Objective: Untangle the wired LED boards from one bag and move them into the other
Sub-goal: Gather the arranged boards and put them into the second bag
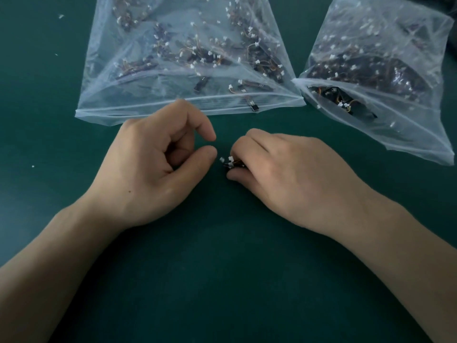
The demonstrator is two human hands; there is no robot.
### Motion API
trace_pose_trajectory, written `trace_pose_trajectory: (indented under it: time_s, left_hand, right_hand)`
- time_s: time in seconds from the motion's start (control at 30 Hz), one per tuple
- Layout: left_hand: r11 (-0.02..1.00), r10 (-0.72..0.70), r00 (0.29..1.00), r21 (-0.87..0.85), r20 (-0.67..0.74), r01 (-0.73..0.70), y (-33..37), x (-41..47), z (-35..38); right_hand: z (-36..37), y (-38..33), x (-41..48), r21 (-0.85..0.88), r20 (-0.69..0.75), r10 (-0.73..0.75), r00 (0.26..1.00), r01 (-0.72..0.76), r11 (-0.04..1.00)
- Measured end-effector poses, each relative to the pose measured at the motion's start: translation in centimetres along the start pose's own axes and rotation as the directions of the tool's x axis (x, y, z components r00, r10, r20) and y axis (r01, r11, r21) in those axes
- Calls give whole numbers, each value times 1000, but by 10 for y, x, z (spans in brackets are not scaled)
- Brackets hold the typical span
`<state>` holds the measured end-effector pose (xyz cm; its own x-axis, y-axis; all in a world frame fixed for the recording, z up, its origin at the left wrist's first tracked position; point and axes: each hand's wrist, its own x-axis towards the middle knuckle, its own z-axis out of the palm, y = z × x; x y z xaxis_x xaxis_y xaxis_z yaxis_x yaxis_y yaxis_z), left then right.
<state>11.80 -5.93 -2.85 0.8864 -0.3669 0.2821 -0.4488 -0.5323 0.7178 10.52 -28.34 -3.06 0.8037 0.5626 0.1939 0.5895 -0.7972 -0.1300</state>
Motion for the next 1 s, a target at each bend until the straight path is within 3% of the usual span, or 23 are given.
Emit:
trace_pose_trajectory:
  time_s: [0.27, 0.43, 0.53, 0.63, 0.73, 0.9, 1.0]
  left_hand:
    - [998, 21, 999, 65, 49, -24, 1, 1, 1]
    - [993, 36, 995, 106, 91, -46, -2, -1, 1]
    - [991, 35, 993, 121, 108, -49, -3, -1, 1]
    - [993, 33, 995, 113, 90, -44, -3, -1, 1]
    - [994, 36, 995, 99, 94, -46, -2, 0, 1]
    - [994, 32, 994, 100, 102, -42, -2, -1, 1]
    - [995, 30, 994, 97, 101, -40, -2, -1, 1]
  right_hand:
    - [-5, 0, -12, -54, 19, 67, 998, -66, 996]
    - [-7, 10, -6, -46, -51, 250, 967, -252, 967]
    - [-18, 27, -6, 21, -149, 400, 904, -402, 915]
    - [-28, 51, -10, -35, -273, 539, 797, -568, 822]
    - [-25, 75, -21, -65, -234, 666, 709, -695, 717]
    - [-17, 89, -19, -120, -239, 656, 716, -692, 712]
    - [-21, 87, -12, -130, -326, 625, 710, -688, 714]
